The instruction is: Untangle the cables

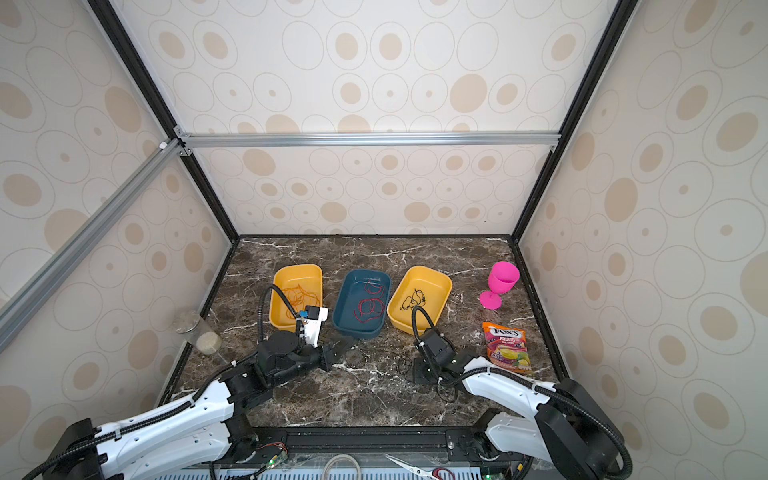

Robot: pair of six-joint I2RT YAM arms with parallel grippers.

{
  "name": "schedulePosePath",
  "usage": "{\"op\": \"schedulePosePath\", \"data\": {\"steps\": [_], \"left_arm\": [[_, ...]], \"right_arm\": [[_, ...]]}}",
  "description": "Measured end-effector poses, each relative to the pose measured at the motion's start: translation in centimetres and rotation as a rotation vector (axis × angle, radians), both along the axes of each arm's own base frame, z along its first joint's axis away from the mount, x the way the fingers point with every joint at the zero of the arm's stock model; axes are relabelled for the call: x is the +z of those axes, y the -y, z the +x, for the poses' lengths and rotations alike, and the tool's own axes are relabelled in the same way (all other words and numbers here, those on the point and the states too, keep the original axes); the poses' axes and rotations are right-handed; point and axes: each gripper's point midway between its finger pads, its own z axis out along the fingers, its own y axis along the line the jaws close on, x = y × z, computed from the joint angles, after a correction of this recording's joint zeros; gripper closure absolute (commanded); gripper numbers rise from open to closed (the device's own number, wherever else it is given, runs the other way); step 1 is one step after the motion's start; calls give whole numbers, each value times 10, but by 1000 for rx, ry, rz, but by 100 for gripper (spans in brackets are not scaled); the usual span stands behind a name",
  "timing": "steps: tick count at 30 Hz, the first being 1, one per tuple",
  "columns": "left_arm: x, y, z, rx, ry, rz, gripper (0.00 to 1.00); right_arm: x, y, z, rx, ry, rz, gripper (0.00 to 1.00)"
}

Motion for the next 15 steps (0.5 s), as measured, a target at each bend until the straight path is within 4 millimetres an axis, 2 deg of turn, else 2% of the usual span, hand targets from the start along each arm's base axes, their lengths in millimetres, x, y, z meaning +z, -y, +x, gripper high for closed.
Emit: {"op": "schedulePosePath", "data": {"steps": [9, 11, 15], "left_arm": [[-6, -21, 5, 52, -3, 69, 100], [0, -27, 8, 73, 8, 79, 100], [23, -39, 16, 119, 55, 83, 100]], "right_arm": [[10, 12, 3, 1, 16, -78, 100], [9, 15, 3, -2, 15, -96, 100], [8, 21, 2, -9, 14, -126, 100]]}}
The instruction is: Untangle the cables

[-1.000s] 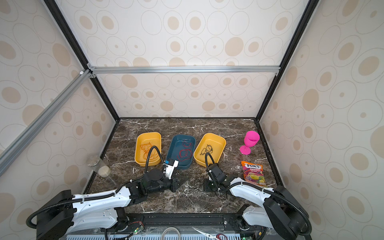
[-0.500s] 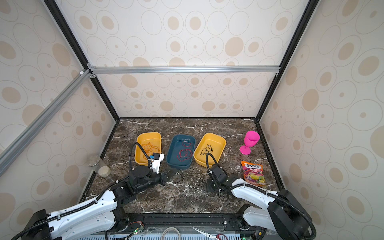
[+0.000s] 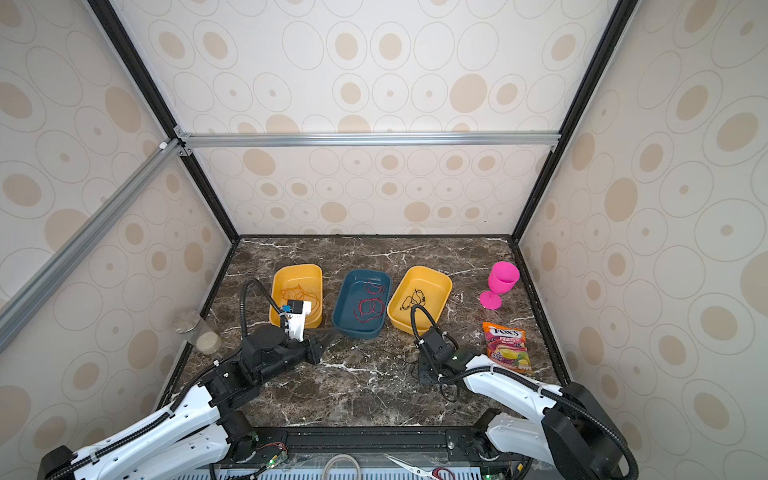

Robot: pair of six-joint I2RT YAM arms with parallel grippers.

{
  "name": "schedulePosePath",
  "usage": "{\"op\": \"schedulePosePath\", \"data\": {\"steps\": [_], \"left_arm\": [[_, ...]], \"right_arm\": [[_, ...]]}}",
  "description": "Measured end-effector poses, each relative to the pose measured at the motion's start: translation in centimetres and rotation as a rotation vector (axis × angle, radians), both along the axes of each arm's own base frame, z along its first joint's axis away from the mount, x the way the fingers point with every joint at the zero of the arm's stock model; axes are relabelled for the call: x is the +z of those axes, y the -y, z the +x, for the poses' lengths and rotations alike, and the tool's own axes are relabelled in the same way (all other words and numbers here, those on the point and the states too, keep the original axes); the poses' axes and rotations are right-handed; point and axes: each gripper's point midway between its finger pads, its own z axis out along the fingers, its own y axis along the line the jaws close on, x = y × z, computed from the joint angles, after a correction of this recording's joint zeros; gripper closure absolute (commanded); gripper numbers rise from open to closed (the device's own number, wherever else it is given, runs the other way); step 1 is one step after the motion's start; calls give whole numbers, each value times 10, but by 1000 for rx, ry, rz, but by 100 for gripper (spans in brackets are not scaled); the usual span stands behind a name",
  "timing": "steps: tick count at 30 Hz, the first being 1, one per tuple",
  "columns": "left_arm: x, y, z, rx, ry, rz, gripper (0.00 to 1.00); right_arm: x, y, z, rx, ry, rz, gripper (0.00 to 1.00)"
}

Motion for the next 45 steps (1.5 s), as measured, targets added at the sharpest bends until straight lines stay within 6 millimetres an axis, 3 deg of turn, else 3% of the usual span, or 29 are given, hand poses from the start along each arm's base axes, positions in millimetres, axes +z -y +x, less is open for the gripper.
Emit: {"op": "schedulePosePath", "data": {"steps": [6, 22, 29, 38, 45], "left_arm": [[28, -17, 9, 64, 60, 23, 100], [56, -70, 14, 269, 122, 116, 100], [60, -77, 12, 290, 139, 121, 100], [79, -86, 4, 293, 193, 122, 100], [76, -90, 4, 304, 188, 141, 100]], "right_arm": [[-1, 10, -3, 1, -6, -52, 100], [11, 25, 5, -62, 32, -44, 100], [14, 27, 7, -88, 34, -5, 100], [14, 30, 11, -128, 26, 25, 99], [15, 31, 13, -151, 32, 65, 97]]}}
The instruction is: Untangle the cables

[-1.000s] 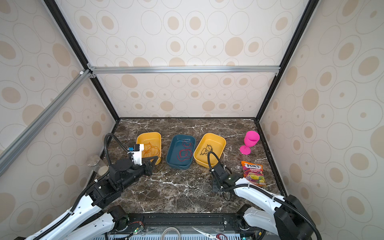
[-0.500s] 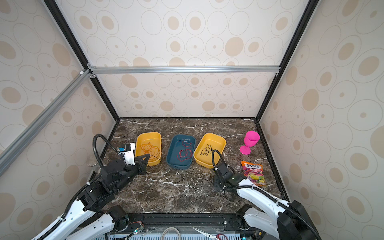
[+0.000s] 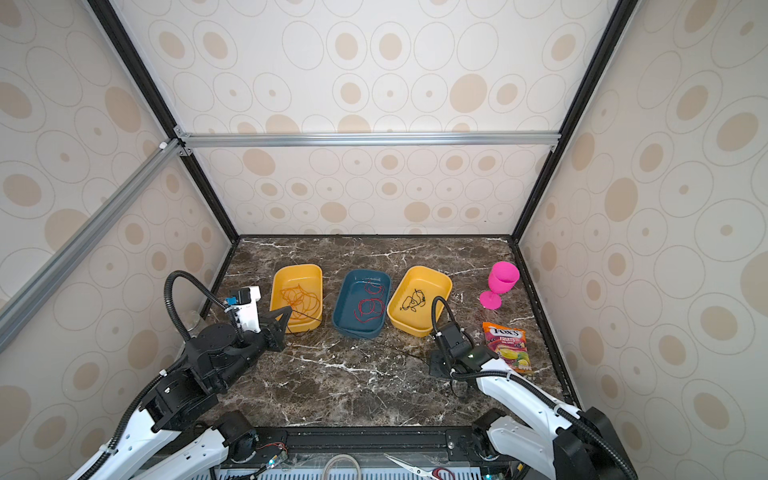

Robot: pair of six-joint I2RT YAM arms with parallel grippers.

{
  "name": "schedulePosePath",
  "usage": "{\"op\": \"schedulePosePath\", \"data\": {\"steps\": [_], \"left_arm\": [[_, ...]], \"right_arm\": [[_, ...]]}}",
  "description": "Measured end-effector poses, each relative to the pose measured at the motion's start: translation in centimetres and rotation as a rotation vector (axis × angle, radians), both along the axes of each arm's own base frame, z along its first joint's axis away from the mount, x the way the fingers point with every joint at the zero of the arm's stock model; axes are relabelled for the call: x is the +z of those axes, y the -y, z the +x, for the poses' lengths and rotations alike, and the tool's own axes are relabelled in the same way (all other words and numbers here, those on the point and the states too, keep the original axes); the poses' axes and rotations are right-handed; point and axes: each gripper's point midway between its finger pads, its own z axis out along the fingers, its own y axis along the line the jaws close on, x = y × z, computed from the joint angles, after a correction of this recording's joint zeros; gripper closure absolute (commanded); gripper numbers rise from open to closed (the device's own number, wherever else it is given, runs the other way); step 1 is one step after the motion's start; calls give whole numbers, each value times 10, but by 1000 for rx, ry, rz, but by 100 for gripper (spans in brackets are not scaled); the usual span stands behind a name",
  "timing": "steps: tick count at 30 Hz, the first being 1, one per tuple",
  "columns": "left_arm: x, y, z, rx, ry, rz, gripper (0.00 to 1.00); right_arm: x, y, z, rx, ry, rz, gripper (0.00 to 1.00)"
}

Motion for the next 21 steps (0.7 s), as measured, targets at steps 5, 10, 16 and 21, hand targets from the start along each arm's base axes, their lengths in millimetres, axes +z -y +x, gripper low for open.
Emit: {"op": "schedulePosePath", "data": {"steps": [5, 10, 16, 21], "left_arm": [[-2, 0, 0, -2, -6, 12, 100], [-12, 27, 4, -110, -11, -28, 100], [-87, 57, 4, -220, -162, -13, 100], [-116, 57, -1, -230, -221, -6, 99]], "right_arm": [[3, -3, 0, 10, -1, 31, 90], [10, -23, -1, 88, 3, 137, 89], [12, -38, 0, 139, -8, 198, 87], [14, -47, 1, 163, -9, 232, 83]]}}
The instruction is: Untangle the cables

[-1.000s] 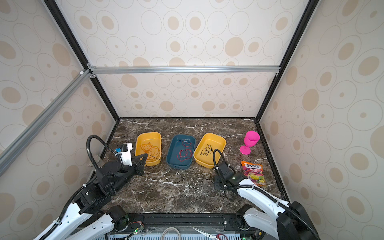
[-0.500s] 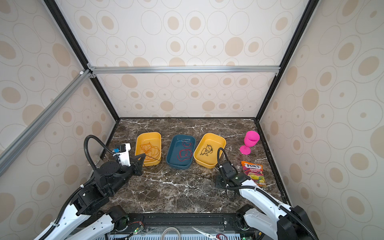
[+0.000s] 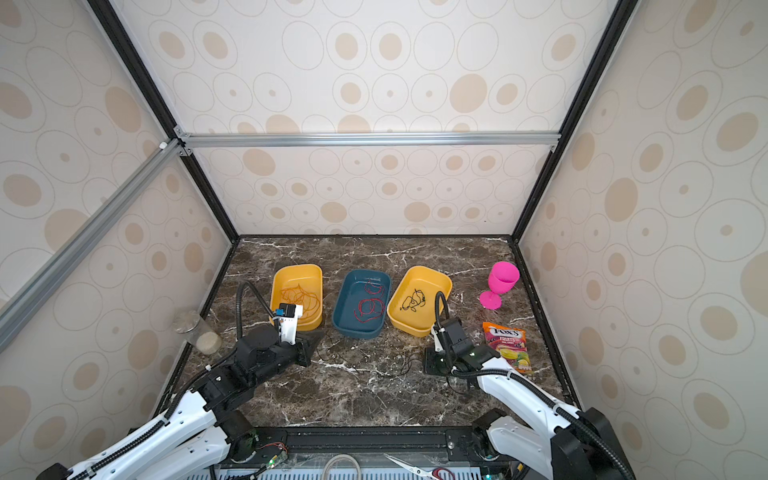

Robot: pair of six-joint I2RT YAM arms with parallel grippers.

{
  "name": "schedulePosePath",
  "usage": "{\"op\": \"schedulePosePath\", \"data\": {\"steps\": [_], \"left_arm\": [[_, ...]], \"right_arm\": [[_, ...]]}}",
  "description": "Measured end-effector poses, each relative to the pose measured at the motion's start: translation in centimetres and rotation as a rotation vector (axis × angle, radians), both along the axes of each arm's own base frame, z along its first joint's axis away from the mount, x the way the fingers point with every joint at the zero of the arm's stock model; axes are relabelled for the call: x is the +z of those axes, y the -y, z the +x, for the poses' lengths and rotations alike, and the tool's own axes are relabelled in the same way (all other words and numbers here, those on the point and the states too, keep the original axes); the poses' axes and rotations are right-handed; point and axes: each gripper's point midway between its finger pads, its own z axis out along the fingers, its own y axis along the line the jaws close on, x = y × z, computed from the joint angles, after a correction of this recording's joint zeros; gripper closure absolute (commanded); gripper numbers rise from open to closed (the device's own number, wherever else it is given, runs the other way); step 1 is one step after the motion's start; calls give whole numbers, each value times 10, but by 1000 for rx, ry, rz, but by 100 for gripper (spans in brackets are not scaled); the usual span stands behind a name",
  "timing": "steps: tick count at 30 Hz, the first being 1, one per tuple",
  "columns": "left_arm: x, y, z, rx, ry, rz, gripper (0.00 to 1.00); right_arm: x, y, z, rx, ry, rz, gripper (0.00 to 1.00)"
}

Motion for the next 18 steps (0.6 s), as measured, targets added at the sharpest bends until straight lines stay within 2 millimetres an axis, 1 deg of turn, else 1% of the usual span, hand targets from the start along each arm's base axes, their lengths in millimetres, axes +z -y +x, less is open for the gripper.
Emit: {"op": "schedulePosePath", "data": {"steps": [2, 3, 8, 11, 13, 16, 18], "left_arm": [[-6, -1, -1, 3, -12, 5, 92], [-10, -1, -1, 4, -21, 11, 84], [-31, -3, -1, 12, -77, 60, 59], [-43, -7, -2, 21, -111, 105, 55], [-48, -9, -2, 26, -128, 131, 50], [-49, -10, -2, 27, -141, 158, 45], [-46, -9, 0, 24, -137, 159, 44]], "right_arm": [[2, -4, 2, 9, 2, 14, 82], [3, -6, 2, 13, 4, 21, 82], [5, -14, 5, 40, 10, 40, 80], [4, -17, 5, 52, 11, 42, 74], [3, -18, 7, 54, 13, 41, 68], [4, -21, 10, 59, 18, 45, 68], [5, -25, 14, 64, 23, 52, 68]]}}
